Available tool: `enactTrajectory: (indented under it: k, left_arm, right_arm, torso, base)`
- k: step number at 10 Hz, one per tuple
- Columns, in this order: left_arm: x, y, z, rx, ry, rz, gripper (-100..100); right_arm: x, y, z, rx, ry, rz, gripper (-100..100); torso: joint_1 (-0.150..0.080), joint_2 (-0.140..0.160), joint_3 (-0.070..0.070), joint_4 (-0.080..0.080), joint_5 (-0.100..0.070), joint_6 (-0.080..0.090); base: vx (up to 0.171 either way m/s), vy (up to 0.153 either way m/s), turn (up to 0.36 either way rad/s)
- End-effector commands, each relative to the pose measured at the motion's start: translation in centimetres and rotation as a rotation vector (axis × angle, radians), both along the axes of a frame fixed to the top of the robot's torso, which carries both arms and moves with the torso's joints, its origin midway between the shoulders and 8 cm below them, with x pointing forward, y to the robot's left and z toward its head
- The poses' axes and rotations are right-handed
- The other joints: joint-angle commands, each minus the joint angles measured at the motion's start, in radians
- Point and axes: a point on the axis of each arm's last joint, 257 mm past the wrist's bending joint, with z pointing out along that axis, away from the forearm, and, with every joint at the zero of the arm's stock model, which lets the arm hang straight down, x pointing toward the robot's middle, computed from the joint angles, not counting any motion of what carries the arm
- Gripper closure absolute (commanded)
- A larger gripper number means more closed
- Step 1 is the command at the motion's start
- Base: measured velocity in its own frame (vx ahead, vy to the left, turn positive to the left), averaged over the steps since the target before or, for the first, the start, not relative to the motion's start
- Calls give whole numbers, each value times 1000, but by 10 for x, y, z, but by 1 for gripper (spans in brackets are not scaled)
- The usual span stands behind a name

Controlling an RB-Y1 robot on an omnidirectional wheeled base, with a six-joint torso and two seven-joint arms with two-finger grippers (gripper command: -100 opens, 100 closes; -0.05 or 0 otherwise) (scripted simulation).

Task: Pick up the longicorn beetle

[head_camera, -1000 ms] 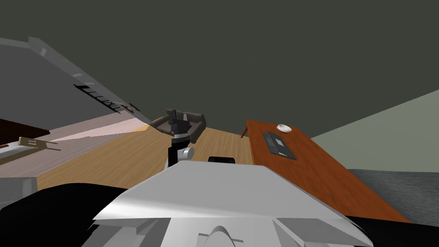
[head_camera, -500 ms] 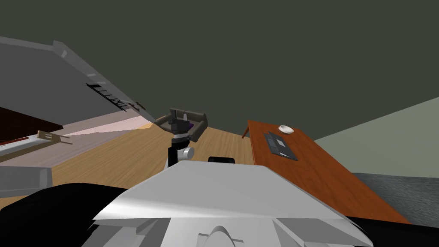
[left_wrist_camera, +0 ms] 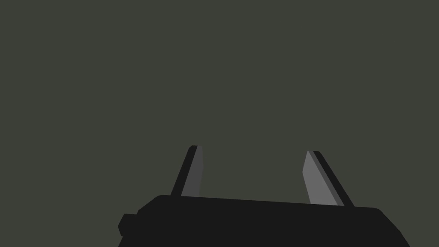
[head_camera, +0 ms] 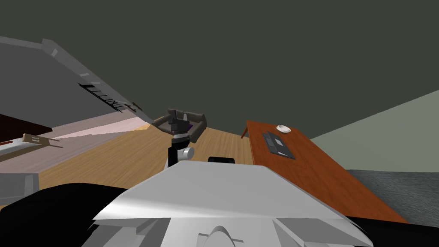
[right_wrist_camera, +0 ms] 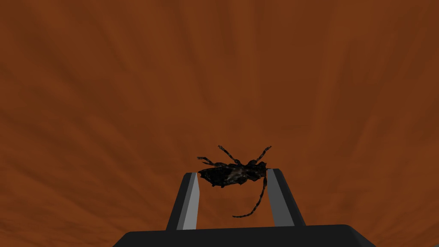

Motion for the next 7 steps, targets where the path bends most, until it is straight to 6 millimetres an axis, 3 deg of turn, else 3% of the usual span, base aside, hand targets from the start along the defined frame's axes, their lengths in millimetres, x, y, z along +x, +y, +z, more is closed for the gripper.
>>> enactTrajectory:
  k: [1, 3, 7]
  left_arm:
    - [0, 0, 0, 0, 0, 0, 0]
    - [0, 0, 0, 0, 0, 0, 0]
    - [0, 0, 0, 0, 0, 0, 0]
  right_arm:
    - [-6, 1, 3, -7, 13, 36, 100]
    - [-6, 8, 7, -4, 17, 94, 100]
    - [-4, 16, 12, -2, 19, 156, 100]
  torso:
    - [0, 0, 0, 0, 0, 0]
    - [-1, -8, -4, -2, 0, 0]
    - [-1, -2, -1, 0, 0, -2]
  base:
    - [172, -57, -305]
    - [187, -50, -361]
    - [86, -27, -145]
